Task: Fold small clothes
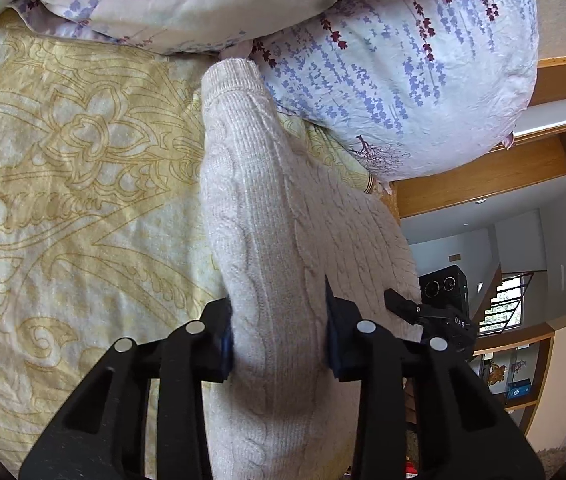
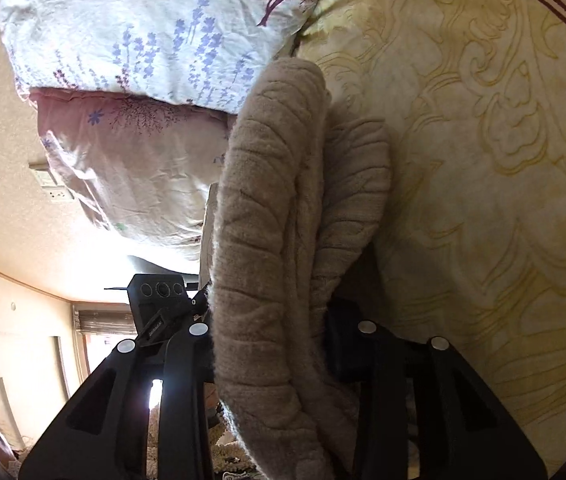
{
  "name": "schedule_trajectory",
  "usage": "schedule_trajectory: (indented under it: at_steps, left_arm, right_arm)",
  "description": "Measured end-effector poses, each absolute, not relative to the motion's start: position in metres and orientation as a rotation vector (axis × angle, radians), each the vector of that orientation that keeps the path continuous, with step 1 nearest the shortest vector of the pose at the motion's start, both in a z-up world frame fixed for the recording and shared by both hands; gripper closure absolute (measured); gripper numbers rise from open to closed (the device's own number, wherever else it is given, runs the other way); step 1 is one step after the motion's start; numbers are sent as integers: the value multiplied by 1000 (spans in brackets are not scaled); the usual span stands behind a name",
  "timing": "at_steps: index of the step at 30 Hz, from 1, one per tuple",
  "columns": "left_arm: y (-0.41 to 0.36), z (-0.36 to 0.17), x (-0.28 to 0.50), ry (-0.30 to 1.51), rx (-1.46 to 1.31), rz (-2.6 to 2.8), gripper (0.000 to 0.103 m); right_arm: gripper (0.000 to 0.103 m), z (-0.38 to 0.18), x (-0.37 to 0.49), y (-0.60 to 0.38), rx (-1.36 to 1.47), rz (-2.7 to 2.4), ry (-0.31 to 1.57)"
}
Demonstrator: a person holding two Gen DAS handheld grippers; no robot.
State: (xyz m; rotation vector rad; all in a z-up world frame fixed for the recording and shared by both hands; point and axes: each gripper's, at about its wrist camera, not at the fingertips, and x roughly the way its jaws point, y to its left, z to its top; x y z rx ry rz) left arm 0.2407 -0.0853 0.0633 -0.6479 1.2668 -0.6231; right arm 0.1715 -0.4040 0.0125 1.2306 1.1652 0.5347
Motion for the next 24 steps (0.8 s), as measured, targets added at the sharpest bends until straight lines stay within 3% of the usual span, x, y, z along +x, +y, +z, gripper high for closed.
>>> schedule_trajectory:
  at_steps: [8, 13, 24]
  left_arm:
    - [-4, 101, 227, 1168, -629, -537, 69]
    - [21, 80, 227, 1223, -527, -392, 67]
    - [1, 76, 223, 1176, -344, -289, 46]
  right_arm:
    - [71, 37, 199, -318, 1107, 690, 1124]
    - [71, 19, 210, -284, 967, 621, 1234]
    - [71, 7, 217, -281, 1003, 587, 1237]
